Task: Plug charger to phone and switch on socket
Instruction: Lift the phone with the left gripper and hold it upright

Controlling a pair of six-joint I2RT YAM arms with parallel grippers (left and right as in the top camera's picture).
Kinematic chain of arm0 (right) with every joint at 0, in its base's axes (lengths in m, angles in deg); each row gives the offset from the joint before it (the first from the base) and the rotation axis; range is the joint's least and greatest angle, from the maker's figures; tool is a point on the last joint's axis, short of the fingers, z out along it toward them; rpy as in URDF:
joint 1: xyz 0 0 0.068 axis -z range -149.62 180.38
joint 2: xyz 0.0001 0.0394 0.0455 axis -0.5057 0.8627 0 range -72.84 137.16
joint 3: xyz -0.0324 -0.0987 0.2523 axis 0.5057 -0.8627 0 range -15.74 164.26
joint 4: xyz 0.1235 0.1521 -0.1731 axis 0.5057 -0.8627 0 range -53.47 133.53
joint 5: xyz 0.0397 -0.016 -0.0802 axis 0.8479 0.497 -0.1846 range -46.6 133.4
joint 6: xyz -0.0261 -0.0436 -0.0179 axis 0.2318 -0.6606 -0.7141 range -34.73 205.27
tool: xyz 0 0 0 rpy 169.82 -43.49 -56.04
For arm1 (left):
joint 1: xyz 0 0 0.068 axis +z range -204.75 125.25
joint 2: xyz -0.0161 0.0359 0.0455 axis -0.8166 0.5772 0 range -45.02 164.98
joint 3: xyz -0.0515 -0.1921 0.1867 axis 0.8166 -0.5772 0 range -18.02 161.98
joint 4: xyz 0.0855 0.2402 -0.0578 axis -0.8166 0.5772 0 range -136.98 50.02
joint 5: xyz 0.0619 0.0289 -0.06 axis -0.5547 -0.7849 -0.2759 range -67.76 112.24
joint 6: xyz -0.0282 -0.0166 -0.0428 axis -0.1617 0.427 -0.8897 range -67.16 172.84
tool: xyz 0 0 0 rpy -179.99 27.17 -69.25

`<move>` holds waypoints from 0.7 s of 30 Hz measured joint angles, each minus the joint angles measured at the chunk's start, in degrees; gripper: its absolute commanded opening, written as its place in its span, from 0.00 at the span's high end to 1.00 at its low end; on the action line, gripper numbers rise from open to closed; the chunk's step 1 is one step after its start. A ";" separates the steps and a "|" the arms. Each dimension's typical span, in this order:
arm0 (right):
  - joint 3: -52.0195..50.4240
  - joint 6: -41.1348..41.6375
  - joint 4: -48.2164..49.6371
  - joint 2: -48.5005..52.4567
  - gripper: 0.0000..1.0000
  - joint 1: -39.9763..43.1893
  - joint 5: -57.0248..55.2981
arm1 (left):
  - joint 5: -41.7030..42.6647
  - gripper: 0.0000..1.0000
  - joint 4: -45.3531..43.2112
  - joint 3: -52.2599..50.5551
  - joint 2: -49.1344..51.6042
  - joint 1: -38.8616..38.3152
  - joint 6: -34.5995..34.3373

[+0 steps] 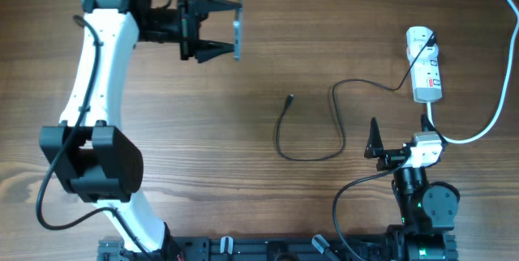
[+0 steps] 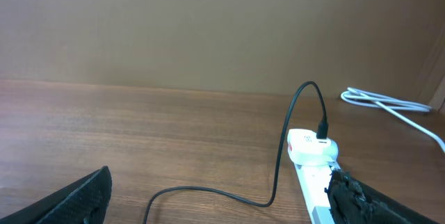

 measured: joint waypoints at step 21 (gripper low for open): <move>0.00 0.00 0.00 0.00 0.00 0.00 0.00 | 0.39 0.36 0.02 0.00 0.00 1.01 -4.48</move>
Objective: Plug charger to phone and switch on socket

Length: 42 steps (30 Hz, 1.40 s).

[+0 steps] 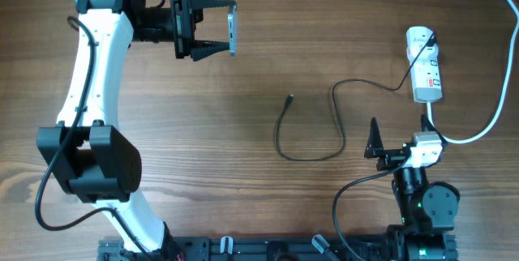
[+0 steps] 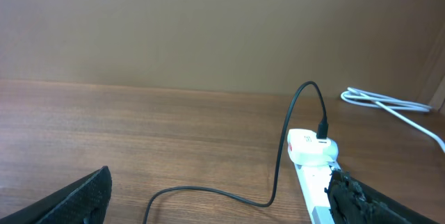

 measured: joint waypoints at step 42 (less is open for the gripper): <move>0.00 0.00 0.00 0.00 0.00 0.00 0.00 | -0.52 0.37 -0.02 0.00 0.00 0.00 -0.02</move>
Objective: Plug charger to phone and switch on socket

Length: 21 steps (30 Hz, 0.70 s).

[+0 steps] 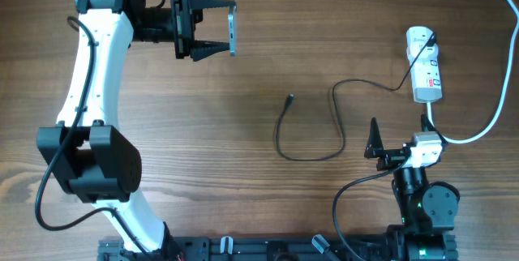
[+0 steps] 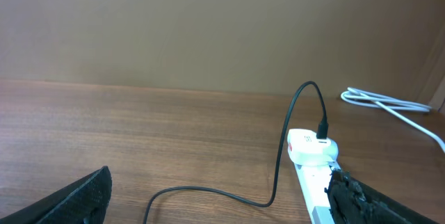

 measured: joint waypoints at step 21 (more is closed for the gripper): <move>0.00 2.56 2.38 0.00 0.00 0.00 1.75 | -0.11 0.37 0.00 0.00 0.00 0.00 -0.02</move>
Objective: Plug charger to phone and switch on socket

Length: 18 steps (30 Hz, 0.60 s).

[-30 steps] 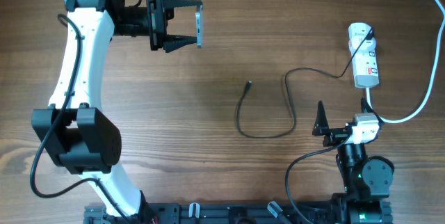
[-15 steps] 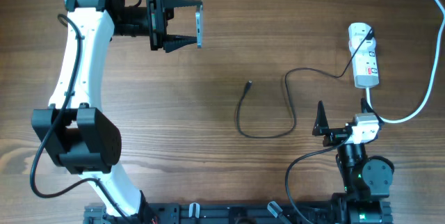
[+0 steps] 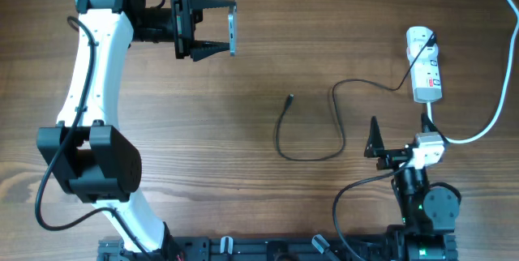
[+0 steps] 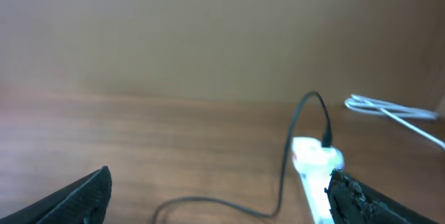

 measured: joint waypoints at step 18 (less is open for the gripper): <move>-0.02 56.76 9.09 0.07 0.00 0.00 21.07 | -0.07 0.39 0.02 0.00 0.00 0.00 0.00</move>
